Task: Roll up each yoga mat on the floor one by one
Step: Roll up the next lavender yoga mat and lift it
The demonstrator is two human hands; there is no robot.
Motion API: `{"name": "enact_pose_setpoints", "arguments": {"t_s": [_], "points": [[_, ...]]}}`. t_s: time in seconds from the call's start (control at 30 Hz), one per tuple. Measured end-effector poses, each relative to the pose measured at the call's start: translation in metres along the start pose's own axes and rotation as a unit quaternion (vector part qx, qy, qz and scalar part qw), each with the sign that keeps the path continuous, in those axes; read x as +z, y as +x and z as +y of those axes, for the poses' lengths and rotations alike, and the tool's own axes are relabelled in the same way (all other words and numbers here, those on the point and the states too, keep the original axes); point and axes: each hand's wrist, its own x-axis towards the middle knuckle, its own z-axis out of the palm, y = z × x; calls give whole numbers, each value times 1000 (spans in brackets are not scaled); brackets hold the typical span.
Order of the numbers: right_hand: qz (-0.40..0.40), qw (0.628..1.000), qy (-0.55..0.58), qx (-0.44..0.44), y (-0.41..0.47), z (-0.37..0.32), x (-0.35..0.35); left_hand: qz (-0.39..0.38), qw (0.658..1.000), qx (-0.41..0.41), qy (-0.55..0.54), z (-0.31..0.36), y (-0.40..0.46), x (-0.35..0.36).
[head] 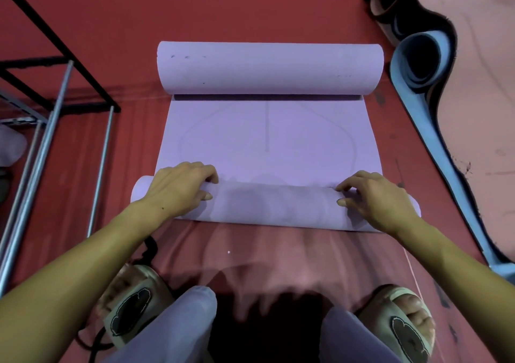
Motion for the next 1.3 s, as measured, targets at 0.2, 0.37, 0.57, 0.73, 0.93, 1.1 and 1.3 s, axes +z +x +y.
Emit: {"name": "enact_pose_setpoints", "arguments": {"t_s": [0.2,0.37,0.57,0.73,0.93,1.1,1.3], "points": [[96,995,-9,-20,-6,-3,25,58,998,3,-14,3,-2,8],[132,990,9,-40,-26,-13,25,54,998,-14,-35,-1,2,6],[103,994,-11,-37,-28,-15,30,57,997,-7,-57,-2,-2,4],[76,997,-16,-29,-16,-20,21,24,998,-14,-63,5,-7,2],[58,998,-28,-22,-12,-25,18,25,999,-12,-34,12,-11,2],[58,996,-67,-14,-4,-26,22,23,998,31,39,7,-11,13],[58,993,-97,-20,-4,-24,20,50,989,27,138,0,-1,21]]}}
